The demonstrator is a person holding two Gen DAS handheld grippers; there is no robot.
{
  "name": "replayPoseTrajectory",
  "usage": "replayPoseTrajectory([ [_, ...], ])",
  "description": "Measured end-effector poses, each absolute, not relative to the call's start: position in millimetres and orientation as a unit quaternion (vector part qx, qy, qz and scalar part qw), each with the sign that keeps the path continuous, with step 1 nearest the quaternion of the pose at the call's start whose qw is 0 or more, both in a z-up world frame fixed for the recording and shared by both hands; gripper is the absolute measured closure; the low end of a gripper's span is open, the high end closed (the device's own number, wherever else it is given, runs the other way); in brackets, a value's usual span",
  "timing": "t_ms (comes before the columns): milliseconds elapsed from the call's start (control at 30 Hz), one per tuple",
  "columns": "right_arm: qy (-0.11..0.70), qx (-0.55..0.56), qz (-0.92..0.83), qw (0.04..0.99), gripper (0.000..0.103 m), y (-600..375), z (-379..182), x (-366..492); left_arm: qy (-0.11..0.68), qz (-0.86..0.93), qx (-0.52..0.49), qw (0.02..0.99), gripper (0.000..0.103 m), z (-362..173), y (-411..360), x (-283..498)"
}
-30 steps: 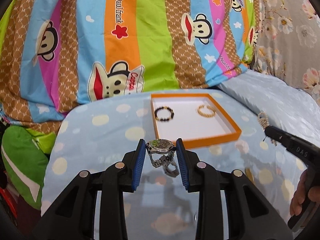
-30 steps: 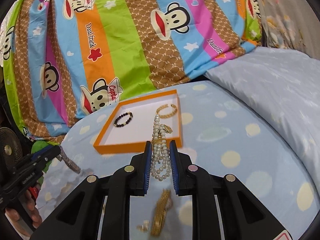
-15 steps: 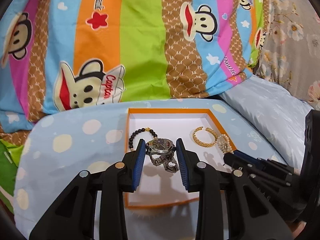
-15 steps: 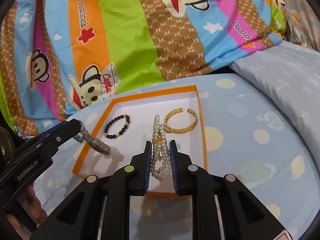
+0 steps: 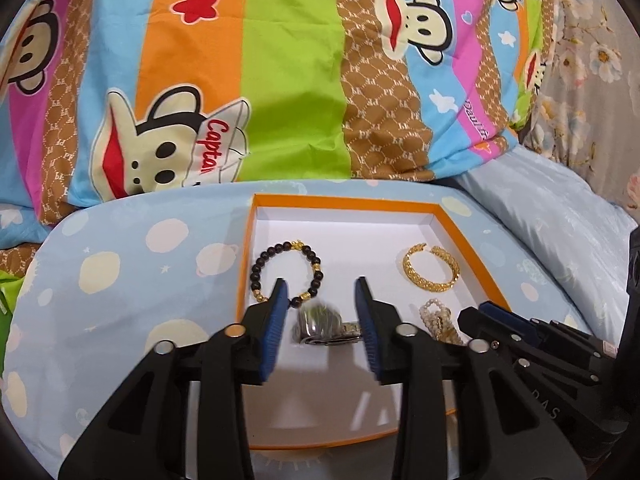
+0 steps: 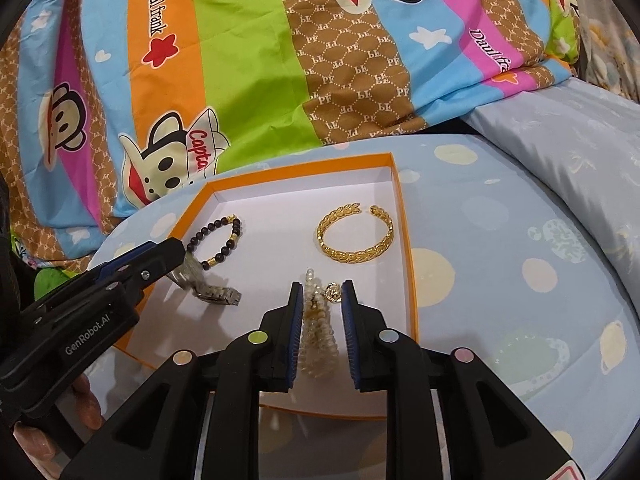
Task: Organize jewelry
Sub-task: 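Carry the silver watch and pearl necklace into the orange box and release both, then withdraw the open left tool while the right tool grasps the gold link watch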
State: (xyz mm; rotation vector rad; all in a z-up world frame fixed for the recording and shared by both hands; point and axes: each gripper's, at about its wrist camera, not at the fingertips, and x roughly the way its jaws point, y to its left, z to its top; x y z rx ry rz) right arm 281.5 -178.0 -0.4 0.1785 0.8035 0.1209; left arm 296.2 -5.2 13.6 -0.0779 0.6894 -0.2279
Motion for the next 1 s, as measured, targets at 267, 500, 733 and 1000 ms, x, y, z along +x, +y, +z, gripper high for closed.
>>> replayPoseTrajectory([
  [267,0.351,0.113,0.049,0.928,0.058,-200,24,243,0.295,-0.084,-0.083,0.948,0.038,37,31,272],
  [500,0.364,0.127,0.031,0.922,0.058,-217,28,173,0.303,-0.088,-0.067,0.947,0.038,34,47,214],
  [733,0.396,0.115,0.032,0.91,0.058,-200,7,105,0.336,-0.125,-0.038,0.933,0.038,15,39,147],
  [1000,0.405,0.094,0.03,0.909,0.058,-172,2,87,0.372,-0.13,-0.034,0.919,0.038,-2,37,113],
])
